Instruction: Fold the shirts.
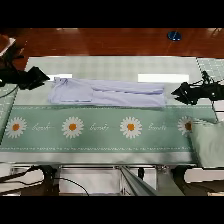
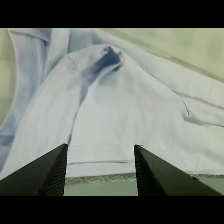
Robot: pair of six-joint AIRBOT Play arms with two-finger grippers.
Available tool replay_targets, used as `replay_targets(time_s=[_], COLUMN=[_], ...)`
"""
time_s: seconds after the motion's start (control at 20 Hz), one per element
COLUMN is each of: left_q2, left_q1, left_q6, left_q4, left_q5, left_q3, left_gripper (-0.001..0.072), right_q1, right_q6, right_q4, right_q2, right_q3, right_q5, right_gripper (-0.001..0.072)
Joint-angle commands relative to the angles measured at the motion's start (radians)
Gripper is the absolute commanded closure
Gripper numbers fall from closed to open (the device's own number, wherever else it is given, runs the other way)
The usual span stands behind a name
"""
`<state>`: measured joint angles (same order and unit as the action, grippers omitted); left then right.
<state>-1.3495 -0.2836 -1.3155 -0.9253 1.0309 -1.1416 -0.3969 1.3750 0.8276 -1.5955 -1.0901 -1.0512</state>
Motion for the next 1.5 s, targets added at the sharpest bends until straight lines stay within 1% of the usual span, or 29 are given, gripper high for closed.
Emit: replay_targets(time_s=[0.0,0.1,0.2,0.25,0.3,0.35,0.4,0.45,0.5,0.55,0.6,0.75,0.85,1.0,1.05,1.2,1.35,1.45], left_q2=[0.161,0.147,0.128,0.117,0.108,0.099,0.093,0.092,0.092,0.092,0.092,0.082,0.032,-0.115,-0.179,-0.375,-0.548,-0.633], left_q1=[0.082,0.15,0.212,0.243,0.274,0.301,0.324,0.347,0.373,0.406,0.444,0.568,0.647,0.769,0.809,0.916,1.033,1.106], left_q6=[0.051,0.051,0.051,0.051,0.05,0.05,0.05,0.047,0.047,0.047,0.048,0.046,0.048,0.047,0.031,-0.058,-0.163,-0.218], left_q4=[0.033,0.034,0.034,0.035,0.036,0.036,0.037,0.037,0.047,0.064,0.067,0.066,0.066,0.066,0.066,0.066,0.066,0.07], left_q5=[-0.142,-0.149,-0.164,-0.164,-0.164,-0.163,-0.148,-0.148,-0.145,-0.133,-0.131,-0.196,-0.202,-0.167,-0.165,-0.101,-0.087,-0.069], left_q3=[0.204,0.204,0.204,0.204,0.204,0.203,0.196,0.19,0.18,0.174,0.172,0.167,0.121,-0.021,-0.09,-0.31,-0.488,-0.58], left_gripper=[0.02,0.02,0.02,0.0202,0.0205,0.0266,0.0621,0.0686,0.0686,0.0686,0.0686,0.0686,0.0686,0.0686,0.0687,0.0687,0.0687,0.0687], right_q1=[0.038,0.085,0.137,0.154,0.171,0.18,0.182,0.179,0.166,0.157,0.154,0.132,0.111,0.093,0.093,0.093,0.093,0.095], right_q6=[-0.023,-0.03,-0.015,-0.005,-0.019,-0.055,-0.081,-0.088,-0.088,-0.085,-0.053,-0.047,-0.046,-0.026,-0.017,-0.006,-0.003,-0.01], right_q4=[-0.094,-0.124,-0.124,-0.126,-0.128,-0.128,-0.126,-0.112,-0.077,-0.006,0.055,0.157,0.189,0.192,0.189,0.145,0.076,0.033], right_q2=[-0.04,-0.071,-0.112,-0.125,-0.127,-0.124,-0.111,-0.08,-0.032,0.032,0.121,0.389,0.539,0.695,0.731,0.81,0.833,0.833], right_q3=[0.034,0.03,0.003,-0.018,-0.046,-0.077,-0.109,-0.129,-0.129,-0.118,-0.08,0.032,0.092,0.147,0.158,0.165,0.165,0.165], right_q5=[0.045,0.066,0.054,0.045,0.025,-0.013,-0.068,-0.115,-0.147,-0.177,-0.171,-0.167,-0.19,-0.227,-0.241,-0.27,-0.294,-0.295], right_gripper=[0.0302,0.0302,0.0303,0.0327,0.047,0.0662,0.0697,0.0697,0.0697,0.0697,0.0697,0.0697,0.0697,0.0697,0.0697,0.0697,0.0697,0.0697])
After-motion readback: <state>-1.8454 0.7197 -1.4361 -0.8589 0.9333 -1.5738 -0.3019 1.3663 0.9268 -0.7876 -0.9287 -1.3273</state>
